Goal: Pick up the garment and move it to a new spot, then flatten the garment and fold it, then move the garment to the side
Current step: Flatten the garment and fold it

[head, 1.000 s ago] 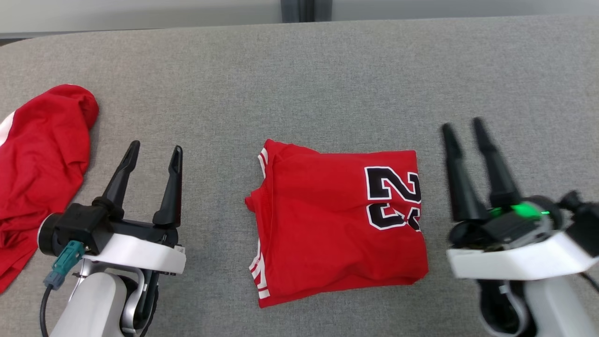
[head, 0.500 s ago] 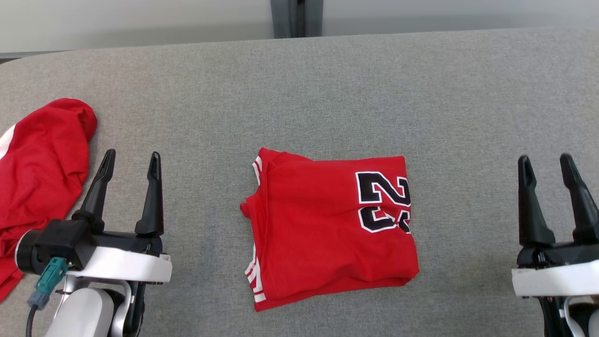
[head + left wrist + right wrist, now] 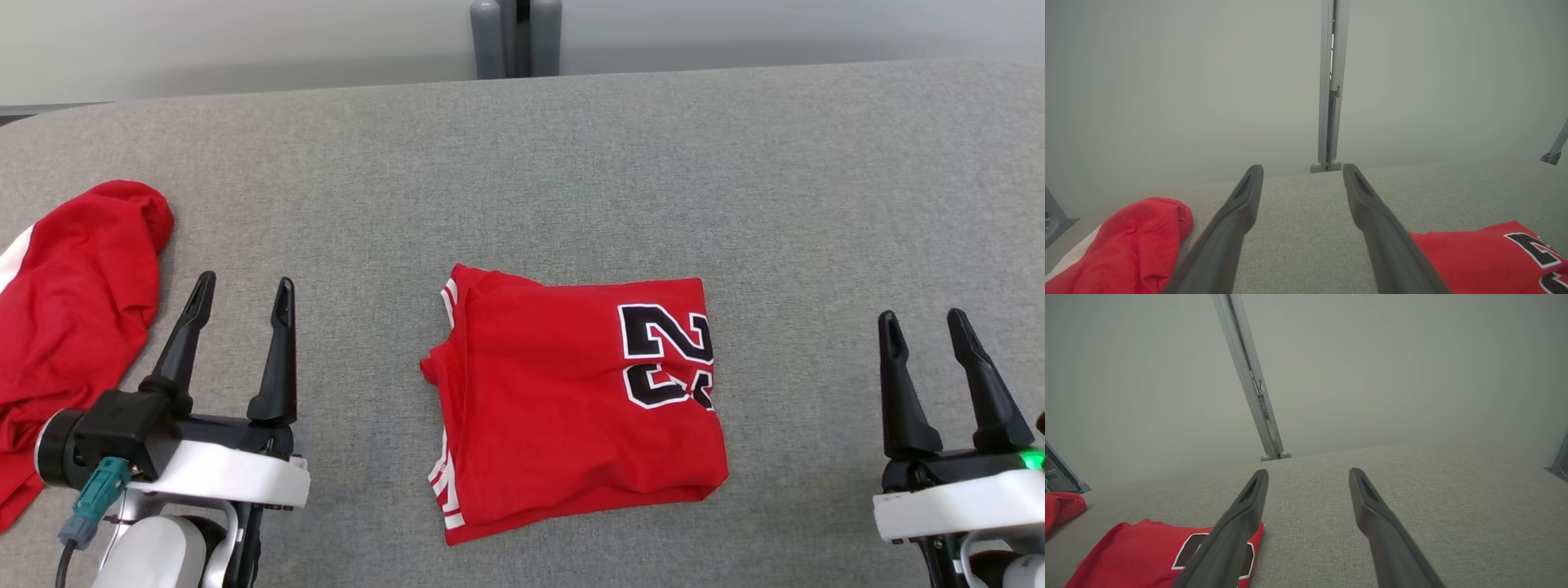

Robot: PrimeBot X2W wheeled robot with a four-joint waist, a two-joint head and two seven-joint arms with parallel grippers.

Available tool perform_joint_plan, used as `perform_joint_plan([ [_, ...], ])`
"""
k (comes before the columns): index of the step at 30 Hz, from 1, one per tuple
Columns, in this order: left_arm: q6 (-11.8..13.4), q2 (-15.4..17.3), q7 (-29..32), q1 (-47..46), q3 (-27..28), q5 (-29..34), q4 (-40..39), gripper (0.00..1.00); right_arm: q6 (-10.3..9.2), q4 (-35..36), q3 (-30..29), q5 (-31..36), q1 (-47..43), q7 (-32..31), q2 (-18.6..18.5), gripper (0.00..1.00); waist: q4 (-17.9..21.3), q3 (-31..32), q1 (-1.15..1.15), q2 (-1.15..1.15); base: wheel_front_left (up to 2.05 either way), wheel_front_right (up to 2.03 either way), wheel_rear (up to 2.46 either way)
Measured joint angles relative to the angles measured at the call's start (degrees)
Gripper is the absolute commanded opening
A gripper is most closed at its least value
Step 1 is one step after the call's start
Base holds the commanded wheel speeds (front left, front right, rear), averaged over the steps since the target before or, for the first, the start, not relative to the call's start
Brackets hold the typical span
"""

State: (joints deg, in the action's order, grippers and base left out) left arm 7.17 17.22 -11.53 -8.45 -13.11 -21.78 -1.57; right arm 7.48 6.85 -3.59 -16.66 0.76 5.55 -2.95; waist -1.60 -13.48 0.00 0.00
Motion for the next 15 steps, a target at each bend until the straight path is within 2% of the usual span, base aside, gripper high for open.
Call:
perform_joint_plan([
  [5, 0.1, 0.0, 0.3, 0.0, -0.6, 0.1, -0.7, 1.0, 0.0, 0.0, 2.9, 0.6, 1.7, -0.3, -0.4, 1.0, -0.8, -0.2, 0.0, 0.0, 0.0, 0.0, 0.0],
  [6, 0.1, 0.0, 0.3, 0.0, -0.7, 0.1, -0.8, 1.0, 0.0, -0.2, 4.1, 0.9, 2.2, -0.5, -0.5, 0.43, -1.0, -0.3, 0.0, 0.0, 0.0, 0.0, 0.0],
  [7, 0.2, -0.1, 0.3, 0.0, -0.8, 0.1, -1.0, 1.0, 0.0, -0.6, 5.5, 0.9, 2.7, -0.7, -0.5, 0.0, -1.1, -0.4, 0.0, 0.0, 0.0, 0.0, 0.0],
  [15, 0.1, -0.8, 0.2, -0.8, -1.8, 0.0, -0.6, 1.0, 0.0, -11.8, 17.8, -1.5, 8.8, 1.8, -0.2, 0.0, -2.6, -1.7, 0.0, 0.0, 0.0, 0.0, 0.0],
])
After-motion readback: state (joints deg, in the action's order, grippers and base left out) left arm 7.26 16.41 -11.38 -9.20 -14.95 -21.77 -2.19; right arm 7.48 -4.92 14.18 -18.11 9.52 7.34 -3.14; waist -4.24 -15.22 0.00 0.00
